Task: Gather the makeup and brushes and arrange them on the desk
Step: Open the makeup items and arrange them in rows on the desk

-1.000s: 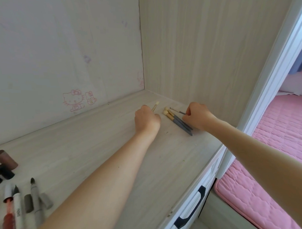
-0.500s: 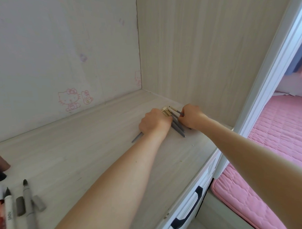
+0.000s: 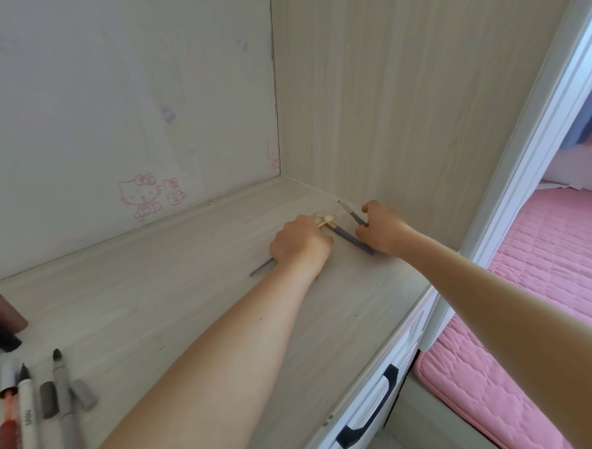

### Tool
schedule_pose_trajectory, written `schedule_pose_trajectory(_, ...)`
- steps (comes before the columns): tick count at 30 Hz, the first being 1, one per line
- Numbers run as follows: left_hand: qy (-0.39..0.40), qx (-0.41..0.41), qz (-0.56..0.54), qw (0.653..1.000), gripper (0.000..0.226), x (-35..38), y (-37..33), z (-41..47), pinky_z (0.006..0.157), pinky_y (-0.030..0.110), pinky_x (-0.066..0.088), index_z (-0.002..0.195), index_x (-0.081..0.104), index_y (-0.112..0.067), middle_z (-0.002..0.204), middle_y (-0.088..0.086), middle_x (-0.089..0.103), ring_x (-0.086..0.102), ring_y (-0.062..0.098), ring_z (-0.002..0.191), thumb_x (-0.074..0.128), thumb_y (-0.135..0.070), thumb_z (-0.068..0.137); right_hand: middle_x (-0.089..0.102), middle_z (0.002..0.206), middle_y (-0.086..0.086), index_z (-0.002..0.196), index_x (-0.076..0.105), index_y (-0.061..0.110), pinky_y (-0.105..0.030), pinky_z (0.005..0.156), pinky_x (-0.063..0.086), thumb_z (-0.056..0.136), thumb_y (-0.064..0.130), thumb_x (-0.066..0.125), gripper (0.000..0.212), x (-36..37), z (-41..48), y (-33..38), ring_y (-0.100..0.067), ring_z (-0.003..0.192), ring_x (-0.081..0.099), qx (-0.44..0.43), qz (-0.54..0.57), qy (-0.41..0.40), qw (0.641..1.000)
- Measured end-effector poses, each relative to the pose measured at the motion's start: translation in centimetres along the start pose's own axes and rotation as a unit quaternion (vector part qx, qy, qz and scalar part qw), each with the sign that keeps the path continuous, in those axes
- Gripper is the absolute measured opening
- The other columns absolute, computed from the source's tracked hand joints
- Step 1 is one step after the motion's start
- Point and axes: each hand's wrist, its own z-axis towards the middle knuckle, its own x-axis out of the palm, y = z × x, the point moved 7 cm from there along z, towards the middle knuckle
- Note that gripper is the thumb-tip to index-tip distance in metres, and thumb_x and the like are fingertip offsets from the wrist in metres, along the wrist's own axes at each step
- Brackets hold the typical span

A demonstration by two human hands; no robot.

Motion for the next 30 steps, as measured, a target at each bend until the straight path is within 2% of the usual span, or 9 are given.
schedule_pose_trajectory(3, 0.017, 0.022, -0.015, 1.000, 0.018, -0.4, 0.6, 0.0, 0.066, 0.028, 0.041, 0.091, 0.051, -0.017, 0.097, 0.005, 0.061, 0.060, 0.027, 0.089, 0.057, -0.033, 0.086, 0.059, 0.112, -0.017, 0.122, 0.051, 0.001, -0.033, 0.076, 0.045, 0.096, 0.015, 0.042, 0.031, 0.1, 0.2, 0.3, -0.031, 0.095, 0.057, -0.002, -0.020, 0.017, 1.000)
schedule_pose_trajectory(5, 0.022, 0.046, -0.017, 0.999, 0.020, -1.0, 0.9, 0.0, 0.062, 0.029, 0.040, 0.089, 0.048, -0.015, 0.088, 0.004, 0.052, 0.054, 0.026, 0.080, 0.056, -0.034, 0.088, 0.056, 0.106, -0.017, 0.121, 0.048, -0.001, -0.031, 0.070, 0.041, 0.097, 0.016, 0.040, 0.030, 0.0, 0.1, 0.5, -0.029, 0.086, 0.051, 0.001, -0.021, 0.014, 1.000)
schedule_pose_trajectory(9, 0.017, 0.067, -0.029, 0.997, 0.024, -2.2, 1.7, 0.1, 0.058, 0.029, 0.037, 0.103, 0.050, -0.008, 0.095, 0.009, 0.051, 0.054, 0.028, 0.083, 0.055, -0.028, 0.090, 0.052, 0.113, -0.022, 0.123, 0.038, -0.002, -0.030, 0.074, 0.038, 0.100, 0.018, 0.037, 0.031, 0.6, -0.5, 1.2, -0.029, 0.087, 0.045, -0.005, -0.041, 0.011, 0.999)
schedule_pose_trajectory(11, 0.017, 0.073, -0.049, 0.996, 0.024, -2.6, 2.2, 0.2, 0.054, 0.029, 0.036, 0.109, 0.050, -0.006, 0.099, 0.011, 0.053, 0.052, 0.027, 0.080, 0.053, -0.022, 0.091, 0.052, 0.104, -0.018, 0.114, 0.039, 0.003, -0.033, 0.072, 0.040, 0.099, 0.029, 0.038, 0.029, 1.2, -0.7, 1.4, -0.031, 0.085, 0.048, -0.015, -0.049, 0.014, 0.999)
schedule_pose_trajectory(15, 0.013, 0.092, -0.074, 0.993, 0.022, -3.4, 3.0, 0.1, 0.062, 0.031, 0.041, 0.110, 0.054, -0.007, 0.103, 0.015, 0.058, 0.056, 0.030, 0.082, 0.048, -0.019, 0.093, 0.050, 0.090, -0.009, 0.104, 0.039, 0.011, -0.033, 0.065, 0.041, 0.098, 0.040, 0.040, 0.030, 1.8, -1.0, 1.7, -0.029, 0.079, 0.052, -0.036, -0.119, 0.005, 0.992)
schedule_pose_trajectory(21, 0.015, 0.093, -0.112, 0.989, 0.018, -4.0, 4.6, -0.3, 0.072, 0.041, 0.053, 0.104, 0.055, -0.009, 0.098, 0.015, 0.064, 0.062, 0.034, 0.083, 0.041, -0.016, 0.094, 0.045, 0.097, -0.009, 0.107, 0.043, 0.010, -0.035, 0.070, 0.041, 0.099, 0.033, 0.041, 0.025, 1.9, -1.7, 2.2, -0.029, 0.084, 0.047, -0.040, -0.123, 0.004, 0.992)
schedule_pose_trajectory(23, 0.019, 0.081, -0.157, 0.984, 0.018, -4.3, 5.4, -0.4, 0.075, 0.040, 0.055, 0.099, 0.059, -0.014, 0.093, 0.012, 0.069, 0.063, 0.031, 0.074, 0.042, -0.015, 0.094, 0.044, 0.094, -0.008, 0.104, 0.042, 0.010, -0.035, 0.070, 0.041, 0.099, 0.031, 0.039, 0.022, 1.9, -2.2, 2.3, -0.029, 0.083, 0.047, -0.037, -0.116, 0.002, 0.993)
schedule_pose_trajectory(27, 0.030, 0.067, -0.222, 0.972, 0.021, -5.5, 6.7, -1.5, 0.059, 0.026, 0.043, 0.099, 0.063, -0.015, 0.089, 0.007, 0.073, 0.050, 0.017, 0.054, 0.042, -0.012, 0.096, 0.047, 0.080, -0.007, 0.105, 0.040, 0.009, -0.033, 0.064, 0.042, 0.098, 0.026, 0.039, 0.018, 1.4, -3.6, 3.0, -0.026, 0.070, 0.049, -0.045, -0.042, -0.013, 0.998)
schedule_pose_trajectory(30, 0.050, 0.044, -0.276, 0.959, 0.022, -6.4, 8.0, -2.9, 0.046, 0.021, 0.035, 0.103, 0.061, -0.015, 0.089, 0.008, 0.071, 0.047, 0.018, 0.048, 0.041, -0.010, 0.096, 0.057, 0.090, -0.015, 0.116, 0.040, 0.010, -0.032, 0.060, 0.043, 0.098, 0.019, 0.040, 0.021, 1.5, -5.1, 4.2, -0.024, 0.066, 0.051, -0.067, 0.022, 0.000, 0.997)
